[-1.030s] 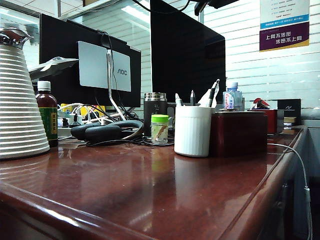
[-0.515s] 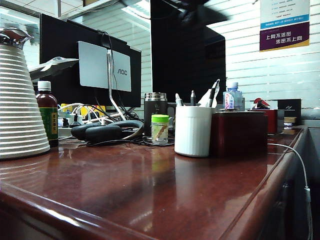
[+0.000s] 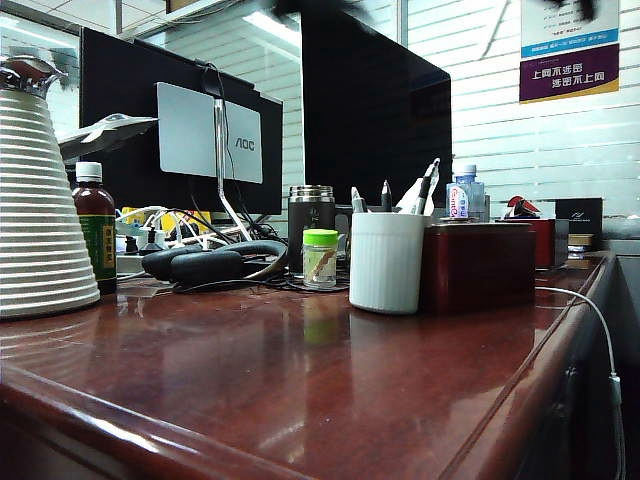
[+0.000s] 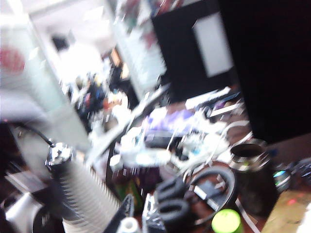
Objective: Pick up all the pens on the desk and put them into the pen holder one by one.
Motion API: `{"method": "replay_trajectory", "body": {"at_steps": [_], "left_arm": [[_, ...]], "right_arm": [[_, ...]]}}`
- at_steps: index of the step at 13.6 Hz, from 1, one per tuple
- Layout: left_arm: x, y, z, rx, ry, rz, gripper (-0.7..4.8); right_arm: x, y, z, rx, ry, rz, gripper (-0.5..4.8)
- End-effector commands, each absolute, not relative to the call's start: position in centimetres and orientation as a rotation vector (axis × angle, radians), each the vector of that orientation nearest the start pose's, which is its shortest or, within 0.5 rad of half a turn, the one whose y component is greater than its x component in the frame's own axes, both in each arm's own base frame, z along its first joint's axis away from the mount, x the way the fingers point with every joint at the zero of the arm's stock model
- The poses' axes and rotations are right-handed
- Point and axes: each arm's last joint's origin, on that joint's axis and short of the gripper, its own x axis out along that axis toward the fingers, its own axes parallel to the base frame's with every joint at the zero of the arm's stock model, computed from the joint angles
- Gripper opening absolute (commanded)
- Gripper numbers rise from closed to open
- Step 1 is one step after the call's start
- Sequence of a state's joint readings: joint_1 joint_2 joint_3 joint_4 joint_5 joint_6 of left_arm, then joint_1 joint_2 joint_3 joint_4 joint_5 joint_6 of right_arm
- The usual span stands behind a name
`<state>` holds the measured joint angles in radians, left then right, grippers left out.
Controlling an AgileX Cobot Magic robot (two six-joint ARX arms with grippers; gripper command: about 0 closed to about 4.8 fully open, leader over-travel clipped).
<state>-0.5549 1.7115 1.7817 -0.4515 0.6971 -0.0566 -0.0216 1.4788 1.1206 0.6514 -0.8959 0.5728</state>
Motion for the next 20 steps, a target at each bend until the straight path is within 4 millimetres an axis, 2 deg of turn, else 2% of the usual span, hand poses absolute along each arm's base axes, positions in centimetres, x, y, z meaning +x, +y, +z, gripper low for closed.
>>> {"method": "replay_trajectory", "body": {"at_steps": [1, 4, 6, 9, 11, 12, 13, 14, 15, 16, 17, 19, 20], "left_arm": [[27.0, -18.8, 45.2, -0.028, 0.349, -1.213, 4.79], [21.6, -15.4, 47.9, 0.066, 0.333, -1.149, 4.79], [18.2, -13.1, 49.4, 0.069, 0.325, -1.115, 4.79], [13.0, -9.8, 50.8, 0.082, 0.301, -1.074, 4.79], [9.4, -7.3, 50.7, 0.134, 0.331, -1.020, 4.79], [6.4, -5.1, 49.6, 0.203, 0.420, -0.905, 4.79], [5.6, -4.5, 48.7, 0.210, 0.463, -0.873, 4.79], [5.0, -4.1, 45.6, 0.177, 0.532, -0.853, 4.79], [5.7, -4.5, 41.9, 0.133, 0.513, -0.841, 4.79], [6.5, -5.0, 40.3, 0.110, 0.453, -0.839, 4.79], [11.6, -8.2, 34.2, 0.072, 0.225, -0.850, 4.79], [14.8, -10.2, 29.8, 0.036, 0.192, -0.839, 4.79], [16.0, -10.9, 28.3, 0.036, 0.189, -0.837, 4.79]], "right_arm": [[33.8, 4.7, 35.0, 0.330, -0.031, 0.945, -0.06], [35.0, 7.3, 32.8, 0.268, -0.001, 0.991, -0.06], [35.7, 8.5, 31.1, 0.224, 0.028, 1.008, -0.06], [36.8, 10.2, 28.4, 0.187, 0.071, 1.039, -0.06], [37.1, 11.0, 27.5, 0.136, 0.063, 1.015, -0.06], [37.3, 11.3, 26.9, 0.105, 0.068, 0.992, -0.06], [37.3, 11.3, 26.7, 0.095, 0.077, 0.989, -0.06], [37.2, 11.7, 26.3, 0.065, 0.100, 0.972, -0.06], [37.2, 11.9, 26.2, 0.062, 0.106, 0.973, -0.06], [37.2, 12.1, 26.0, 0.063, 0.110, 0.973, -0.06], [37.1, 12.4, 25.7, 0.068, 0.138, 0.967, -0.06], [37.2, 12.4, 25.5, 0.068, 0.143, 0.947, -0.06], [37.4, 12.4, 25.3, 0.067, 0.140, 0.941, -0.06]]}}
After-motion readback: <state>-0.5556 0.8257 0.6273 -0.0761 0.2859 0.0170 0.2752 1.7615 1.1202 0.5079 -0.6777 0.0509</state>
